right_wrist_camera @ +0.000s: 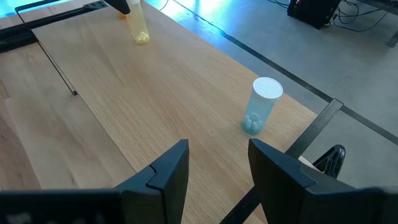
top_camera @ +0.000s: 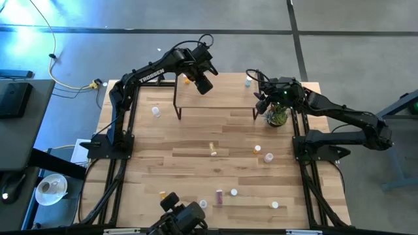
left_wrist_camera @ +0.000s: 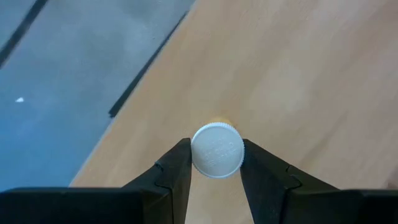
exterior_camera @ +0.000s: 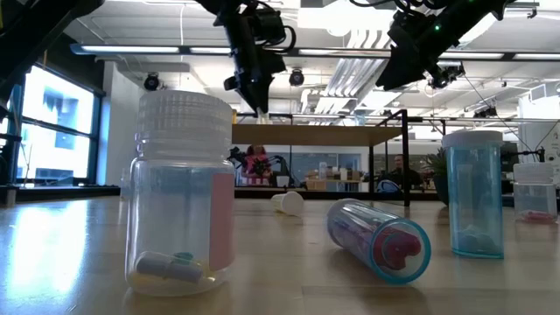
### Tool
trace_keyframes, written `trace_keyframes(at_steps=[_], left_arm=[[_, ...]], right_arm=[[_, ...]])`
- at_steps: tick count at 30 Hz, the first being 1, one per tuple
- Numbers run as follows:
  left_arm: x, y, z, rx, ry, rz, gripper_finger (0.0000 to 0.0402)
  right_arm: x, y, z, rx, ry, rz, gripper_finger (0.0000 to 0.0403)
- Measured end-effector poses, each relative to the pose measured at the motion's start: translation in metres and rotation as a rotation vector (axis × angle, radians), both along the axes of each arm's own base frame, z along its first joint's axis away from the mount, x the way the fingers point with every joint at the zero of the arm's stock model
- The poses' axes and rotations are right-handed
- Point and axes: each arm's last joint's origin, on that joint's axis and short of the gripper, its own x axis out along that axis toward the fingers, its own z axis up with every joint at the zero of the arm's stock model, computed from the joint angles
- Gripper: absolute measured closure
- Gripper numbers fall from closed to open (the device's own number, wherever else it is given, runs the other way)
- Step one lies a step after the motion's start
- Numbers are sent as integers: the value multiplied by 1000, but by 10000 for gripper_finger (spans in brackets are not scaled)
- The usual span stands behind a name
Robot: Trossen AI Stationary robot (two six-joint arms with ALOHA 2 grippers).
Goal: Pick and place medicine bottles onto shelf by color
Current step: Put the top left yellow pill bottle on the shelf, then put the middle white pill bottle on the shelf
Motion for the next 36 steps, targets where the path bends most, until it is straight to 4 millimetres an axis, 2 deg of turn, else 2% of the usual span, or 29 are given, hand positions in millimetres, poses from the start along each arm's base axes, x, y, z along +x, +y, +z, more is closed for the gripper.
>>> trace_keyframes(at_steps=[8,18,36], left_arm=[[0,0,0,-3,-1,-15,285],[0,1,1,38,17,5,243],[2,3,2,49,-23,65,241]], right_arm=[[0,0,0,0,0,0,247],[0,0,0,0,0,0,247],[0,0,0,-5,5,3,247]])
